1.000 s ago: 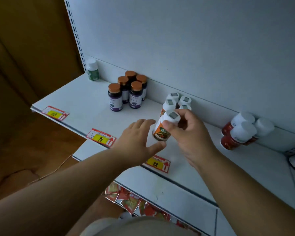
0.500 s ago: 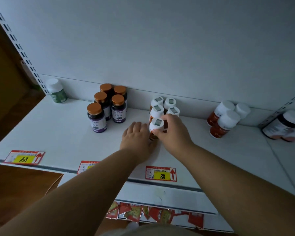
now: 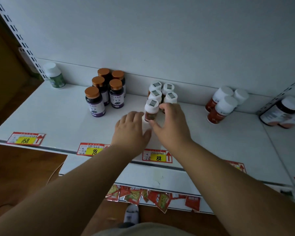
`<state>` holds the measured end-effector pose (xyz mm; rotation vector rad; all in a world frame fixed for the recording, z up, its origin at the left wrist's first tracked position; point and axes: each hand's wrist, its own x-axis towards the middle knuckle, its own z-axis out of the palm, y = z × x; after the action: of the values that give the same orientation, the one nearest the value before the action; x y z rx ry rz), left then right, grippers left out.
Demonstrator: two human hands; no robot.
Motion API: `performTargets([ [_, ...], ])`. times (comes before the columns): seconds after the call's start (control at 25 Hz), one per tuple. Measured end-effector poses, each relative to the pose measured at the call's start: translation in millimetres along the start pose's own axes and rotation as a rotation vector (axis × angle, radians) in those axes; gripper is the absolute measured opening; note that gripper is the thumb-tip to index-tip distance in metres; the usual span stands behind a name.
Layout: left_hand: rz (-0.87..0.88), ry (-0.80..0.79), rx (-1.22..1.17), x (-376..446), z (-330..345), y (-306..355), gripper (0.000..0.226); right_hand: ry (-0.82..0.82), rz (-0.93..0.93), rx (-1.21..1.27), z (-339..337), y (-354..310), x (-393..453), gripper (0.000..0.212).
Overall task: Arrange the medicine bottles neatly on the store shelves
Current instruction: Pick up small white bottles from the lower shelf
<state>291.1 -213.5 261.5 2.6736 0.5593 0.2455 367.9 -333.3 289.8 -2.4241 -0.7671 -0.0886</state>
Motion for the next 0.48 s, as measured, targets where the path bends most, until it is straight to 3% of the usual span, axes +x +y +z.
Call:
performTargets([
  [0.2, 0.132, 0.079, -0.086, -66, -17, 38, 0.051, -0.065, -0.014, -0.039, -47, 20, -55, 0.052],
  [0.32, 0.295, 0.038, -0.128, -86, -12, 67, 0.048, -0.004, 0.053, -0.035, -73, 39, -101, 0.042],
  [0.48, 0.543, -0.065, -0.159, -96, 0, 95, 0.053, 0.116, 0.209, -0.086, -102, 50, -152, 0.045],
])
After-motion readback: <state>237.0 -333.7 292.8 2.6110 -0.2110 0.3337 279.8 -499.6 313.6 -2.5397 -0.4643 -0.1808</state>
